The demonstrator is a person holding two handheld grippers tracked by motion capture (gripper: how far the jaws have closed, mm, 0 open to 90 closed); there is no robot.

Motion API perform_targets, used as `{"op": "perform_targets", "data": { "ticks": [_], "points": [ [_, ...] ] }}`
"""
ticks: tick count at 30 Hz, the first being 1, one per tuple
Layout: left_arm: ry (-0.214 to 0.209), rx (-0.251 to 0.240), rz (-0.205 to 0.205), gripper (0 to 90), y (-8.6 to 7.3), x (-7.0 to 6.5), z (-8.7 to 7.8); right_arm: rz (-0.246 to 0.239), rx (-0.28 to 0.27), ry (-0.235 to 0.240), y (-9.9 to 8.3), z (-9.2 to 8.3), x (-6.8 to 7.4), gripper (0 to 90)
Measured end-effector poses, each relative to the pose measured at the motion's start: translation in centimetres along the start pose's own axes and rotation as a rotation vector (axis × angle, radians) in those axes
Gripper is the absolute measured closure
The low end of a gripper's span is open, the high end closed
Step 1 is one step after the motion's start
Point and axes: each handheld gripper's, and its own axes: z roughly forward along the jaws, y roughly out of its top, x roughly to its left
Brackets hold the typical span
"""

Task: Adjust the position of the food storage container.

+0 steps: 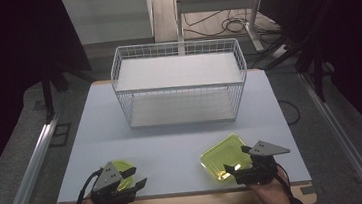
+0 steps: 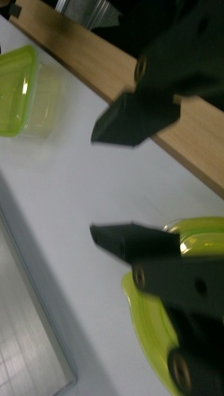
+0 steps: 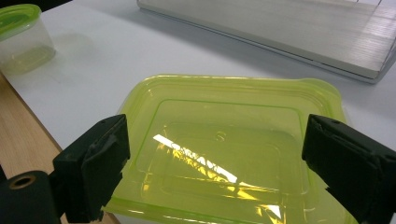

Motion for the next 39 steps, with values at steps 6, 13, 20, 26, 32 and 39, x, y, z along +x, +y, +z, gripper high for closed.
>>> {"op": "perform_targets", "data": {
  "ticks": [6, 13, 20, 26, 32, 39],
  "points": [
    [-0.02, 0.034, 0.018, 87.2, 0.0, 0.0, -0.3, -0.006, -0.013, 0.003, 0.1, -0.2, 0.2, 9.3],
    [-0.011, 0.07, -0.018, 90.0, -0.2, 0.3, -0.6, -0.013, -0.015, 0.012, 0.1, -0.1, 0.3, 9.8],
    [-0.004, 0.09, -0.069, 90.0, -0.5, 0.5, -0.8, -0.019, -0.017, -0.003, 0.1, -0.3, 0.3, 10.1],
    [-0.006, 0.099, -0.1, 89.9, -0.9, 0.8, -1.1, -0.016, -0.016, -0.017, 0.1, -0.3, 0.2, 10.3],
    [-0.017, 0.134, -0.118, 90.0, -1.6, 0.9, -1.1, -0.019, -0.01, -0.017, 0.0, -0.1, 0.2, 10.4],
    [-0.033, 0.174, -0.149, 89.9, -2.2, 1.5, -0.5, -0.022, -0.007, -0.014, 0.0, 0.0, 0.2, 10.4]
  ]
}}
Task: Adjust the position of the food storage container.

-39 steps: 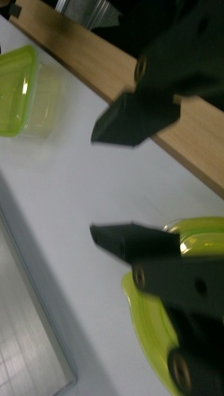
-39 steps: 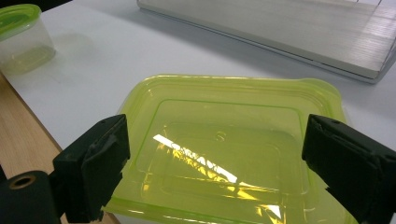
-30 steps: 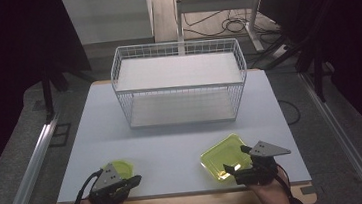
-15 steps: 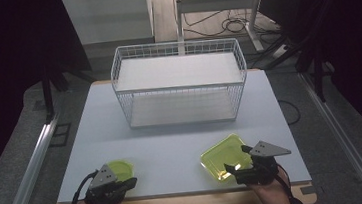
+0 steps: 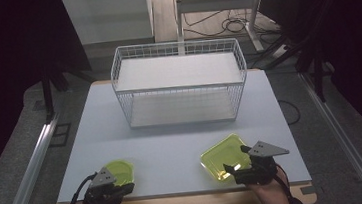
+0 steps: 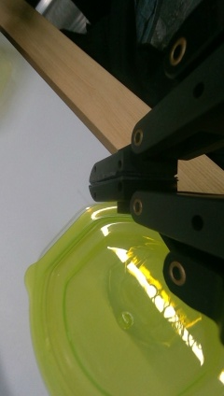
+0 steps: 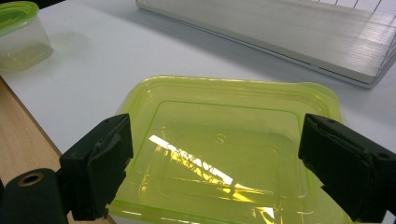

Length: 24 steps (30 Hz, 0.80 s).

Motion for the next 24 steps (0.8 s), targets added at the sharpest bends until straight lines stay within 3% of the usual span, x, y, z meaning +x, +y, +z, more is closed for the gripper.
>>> {"op": "perform_targets", "data": {
  "ticks": [9, 16, 24],
  "points": [
    [0.018, -0.01, 0.0, 89.8, 0.0, 0.9, 0.3, -0.006, 0.005, 0.009, 0.0, 0.1, 0.1, 10.8],
    [0.021, -0.037, -0.032, 89.8, 0.2, 2.7, 0.3, -0.008, 0.011, 0.011, 0.0, 0.2, 0.1, 10.8],
    [0.072, -0.052, -0.061, 89.8, 0.1, 4.5, -0.2, -0.006, 0.016, 0.013, -0.1, 0.3, 0.1, 10.8]
  ]
}}
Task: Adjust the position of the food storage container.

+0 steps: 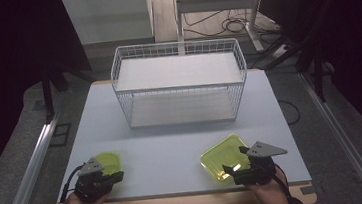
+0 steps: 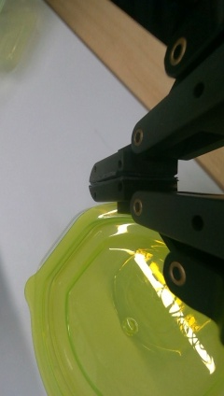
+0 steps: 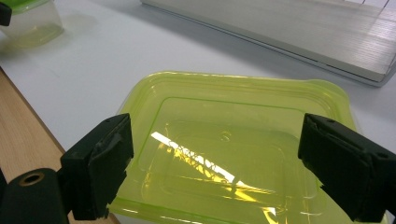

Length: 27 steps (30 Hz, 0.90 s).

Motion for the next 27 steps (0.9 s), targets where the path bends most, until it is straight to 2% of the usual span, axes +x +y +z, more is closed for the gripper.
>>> {"op": "perform_targets", "data": {
  "ticks": [10, 13, 16, 17, 20, 23, 27],
  "points": [
    [0.065, -0.036, -0.043, 89.8, 0.0, 1.9, -0.1, 0.001, 0.008, 0.005, 0.0, 0.1, -0.1, 10.8],
    [0.075, -0.039, -0.049, 89.8, 0.0, 1.9, -0.2, 0.004, 0.014, 0.006, -0.1, 0.1, -0.1, 10.9],
    [0.075, -0.046, -0.046, 89.6, 0.1, 1.5, -0.3, 0.008, 0.018, 0.008, -0.1, 0.2, -0.2, 12.1],
    [0.072, -0.052, -0.039, 88.7, 0.1, 1.2, -0.3, 0.02, 0.017, 0.016, -0.1, 0.1, -0.2, 16.6],
    [0.059, -0.064, -0.003, 87.2, 0.3, 0.2, -0.2, 0.028, 0.026, 0.015, 0.0, 0.1, -0.3, 19.9],
    [0.036, -0.075, 0.033, 83.8, 0.5, -0.9, 0.3, 0.027, 0.037, 0.012, 0.1, -0.1, -0.3, 29.5],
    [-0.004, -0.104, 0.056, 80.1, 0.7, -2.1, 1.1, -0.015, 0.061, -0.007, 0.3, -0.5, -0.5, 46.0]
  ]
}}
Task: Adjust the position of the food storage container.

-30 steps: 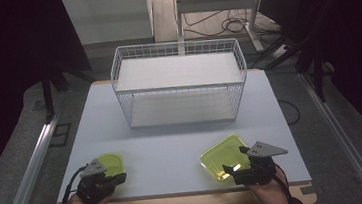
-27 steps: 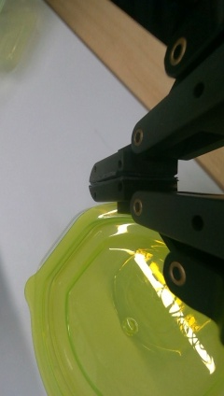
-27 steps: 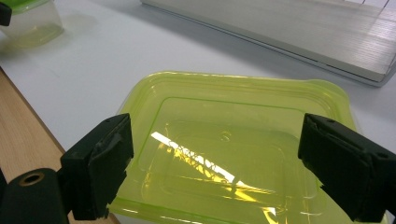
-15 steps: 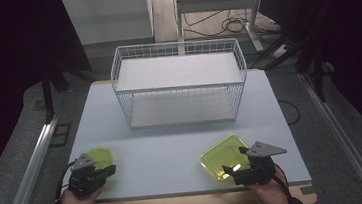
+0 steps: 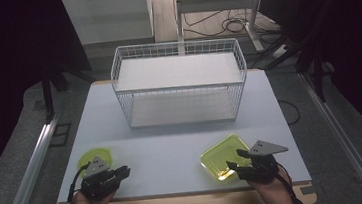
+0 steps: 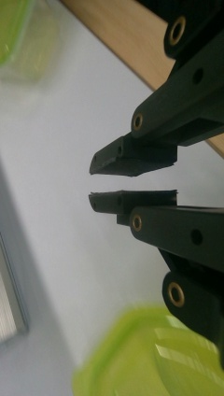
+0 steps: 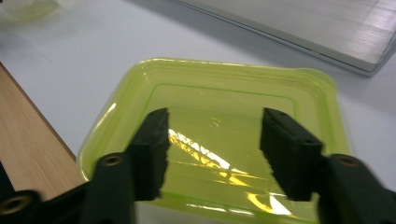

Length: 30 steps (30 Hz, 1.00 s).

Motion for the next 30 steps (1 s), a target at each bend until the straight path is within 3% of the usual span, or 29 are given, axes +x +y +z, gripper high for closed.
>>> {"op": "perform_targets", "data": {
  "ticks": [3, 7, 10, 14, 21, 30],
  "points": [
    [-0.038, -0.015, 0.016, 79.1, 0.0, -0.8, 0.7, -0.019, 0.003, -0.002, 0.1, -0.4, -0.4, 60.7],
    [-0.052, -0.009, 0.047, 76.7, 0.0, -1.7, 1.6, -0.009, 0.008, -0.016, 0.3, -1.1, -1.1, 81.8],
    [-0.05, 0.007, 0.068, 72.1, -0.1, -2.3, 2.2, 0.002, 0.012, -0.018, 0.3, -1.5, -1.7, 88.8],
    [-0.045, 0.029, 0.1, 65.4, -0.2, -2.7, 2.6, 0.012, 0.01, -0.035, 0.2, -1.8, -2.5, 89.2],
    [-0.043, 0.052, 0.104, 54.6, -0.5, -2.7, 2.9, 0.048, 0.015, -0.1, -0.5, -2.3, -4.5, 89.2],
    [-0.054, 0.054, 0.118, 40.6, -0.9, -2.9, 3.1, 0.08, 0.037, -0.12, -1.3, -2.1, -5.8, 89.2]
  ]
}}
